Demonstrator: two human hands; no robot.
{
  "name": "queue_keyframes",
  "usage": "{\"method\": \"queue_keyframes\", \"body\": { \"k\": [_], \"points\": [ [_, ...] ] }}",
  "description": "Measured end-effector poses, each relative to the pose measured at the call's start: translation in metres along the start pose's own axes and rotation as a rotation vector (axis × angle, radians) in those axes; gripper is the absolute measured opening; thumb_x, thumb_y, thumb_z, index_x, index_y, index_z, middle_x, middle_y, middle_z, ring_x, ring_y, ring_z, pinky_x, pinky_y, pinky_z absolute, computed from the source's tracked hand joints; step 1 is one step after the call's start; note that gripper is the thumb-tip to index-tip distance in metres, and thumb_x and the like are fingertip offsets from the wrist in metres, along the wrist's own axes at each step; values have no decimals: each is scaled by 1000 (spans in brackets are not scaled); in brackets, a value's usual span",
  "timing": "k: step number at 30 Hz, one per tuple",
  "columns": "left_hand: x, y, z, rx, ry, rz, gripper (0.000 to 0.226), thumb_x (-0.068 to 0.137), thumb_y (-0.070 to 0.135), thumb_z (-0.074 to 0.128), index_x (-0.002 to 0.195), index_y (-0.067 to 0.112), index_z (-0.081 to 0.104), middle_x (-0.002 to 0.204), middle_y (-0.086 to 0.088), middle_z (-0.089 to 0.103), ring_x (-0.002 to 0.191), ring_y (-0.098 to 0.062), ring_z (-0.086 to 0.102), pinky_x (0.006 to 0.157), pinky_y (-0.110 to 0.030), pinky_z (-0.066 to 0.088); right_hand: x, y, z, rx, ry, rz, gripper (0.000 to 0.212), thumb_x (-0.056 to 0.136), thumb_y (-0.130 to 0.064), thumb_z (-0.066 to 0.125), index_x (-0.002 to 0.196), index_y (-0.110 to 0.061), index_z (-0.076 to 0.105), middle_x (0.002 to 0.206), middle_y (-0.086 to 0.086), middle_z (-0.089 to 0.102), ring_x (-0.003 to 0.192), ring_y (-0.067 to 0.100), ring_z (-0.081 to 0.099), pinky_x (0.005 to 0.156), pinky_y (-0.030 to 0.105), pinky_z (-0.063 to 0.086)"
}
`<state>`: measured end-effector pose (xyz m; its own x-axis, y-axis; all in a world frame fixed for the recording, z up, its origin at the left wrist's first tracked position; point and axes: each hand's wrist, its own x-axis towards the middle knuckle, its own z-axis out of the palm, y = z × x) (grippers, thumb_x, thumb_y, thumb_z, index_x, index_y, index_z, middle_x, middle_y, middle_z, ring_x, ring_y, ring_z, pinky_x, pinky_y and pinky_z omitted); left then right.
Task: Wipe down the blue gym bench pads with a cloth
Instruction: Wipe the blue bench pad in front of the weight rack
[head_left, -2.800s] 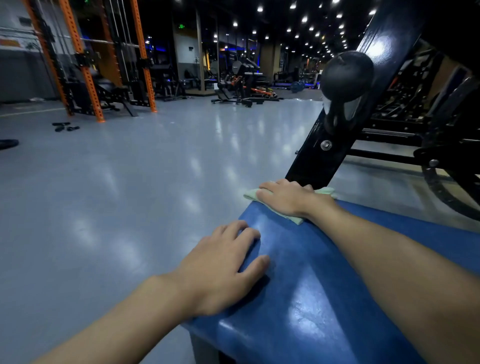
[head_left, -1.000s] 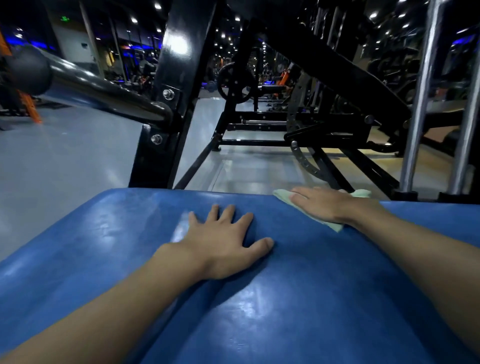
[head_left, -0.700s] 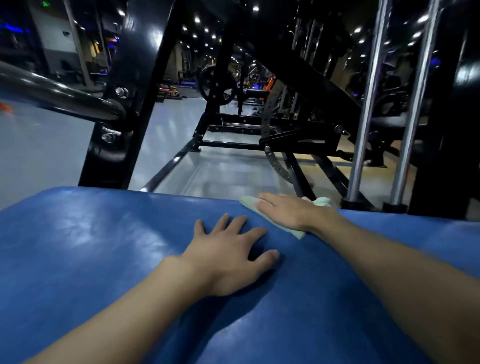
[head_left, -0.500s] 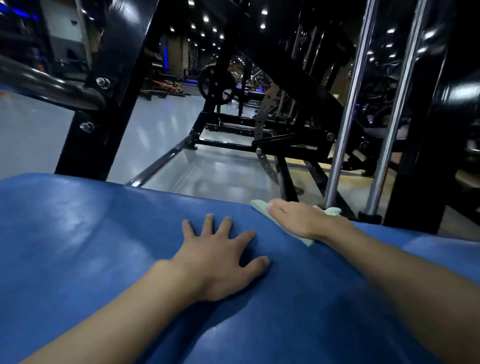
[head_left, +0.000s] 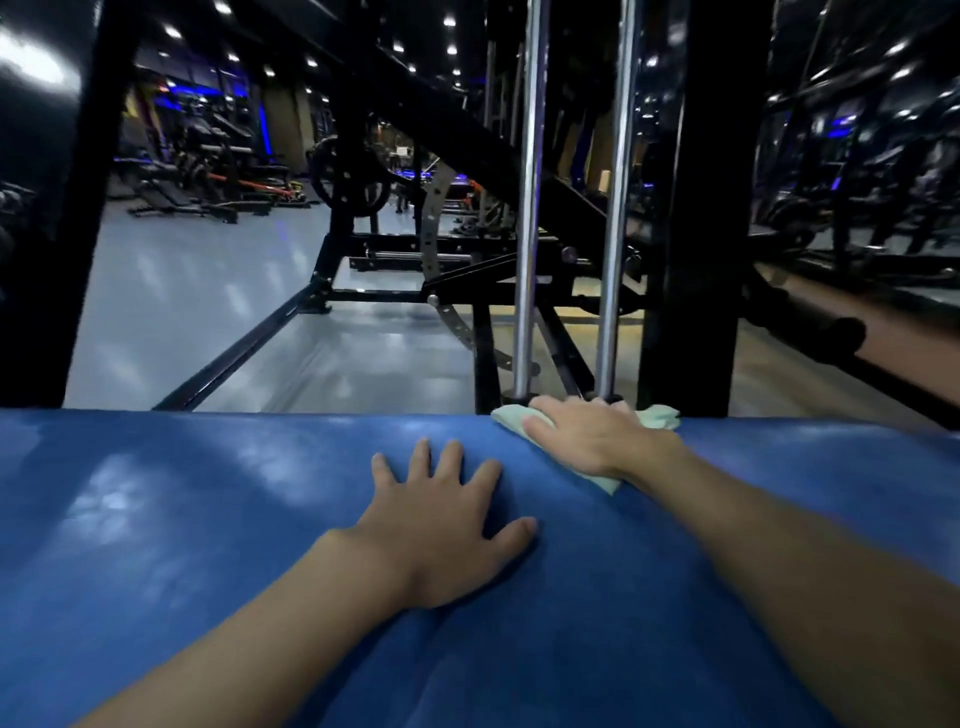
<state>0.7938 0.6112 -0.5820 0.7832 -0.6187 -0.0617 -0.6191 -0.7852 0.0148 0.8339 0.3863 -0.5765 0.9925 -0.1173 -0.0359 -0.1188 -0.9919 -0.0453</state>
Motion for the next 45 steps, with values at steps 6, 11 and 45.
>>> {"method": "queue_keyframes", "body": {
  "k": [6, 11, 45],
  "points": [
    [14, 24, -1, 12, 33, 59, 78, 71, 82, -1, 123, 35, 33, 133, 3, 33, 133, -25, 25, 107, -62, 22, -19, 74, -7, 53, 25, 67, 54, 97, -61, 14, 140, -40, 40, 142, 5, 52, 124, 30, 50, 99, 48, 33],
    [34, 50, -5, 4, 22, 81, 76, 71, 80, -1, 121, 34, 33, 124, 6, 34, 128, -23, 28, 106, -60, 23, -18, 99, -5, 24, 17, 109, 53, 94, -57, 14, 129, -37, 48, 129, 7, 57, 106, 29, 50, 94, 50, 32],
    [108, 303, -10, 52, -88, 518, 83, 84, 82, 14, 152, 33, 15, 164, 0, 4, 152, -30, -5, 113, -68, 3, -143, 299, -5, 208, 83, 597, 67, 93, -65, 19, 153, -35, 13, 159, 17, 24, 140, 39, 31, 110, 52, 29]
  ]
}}
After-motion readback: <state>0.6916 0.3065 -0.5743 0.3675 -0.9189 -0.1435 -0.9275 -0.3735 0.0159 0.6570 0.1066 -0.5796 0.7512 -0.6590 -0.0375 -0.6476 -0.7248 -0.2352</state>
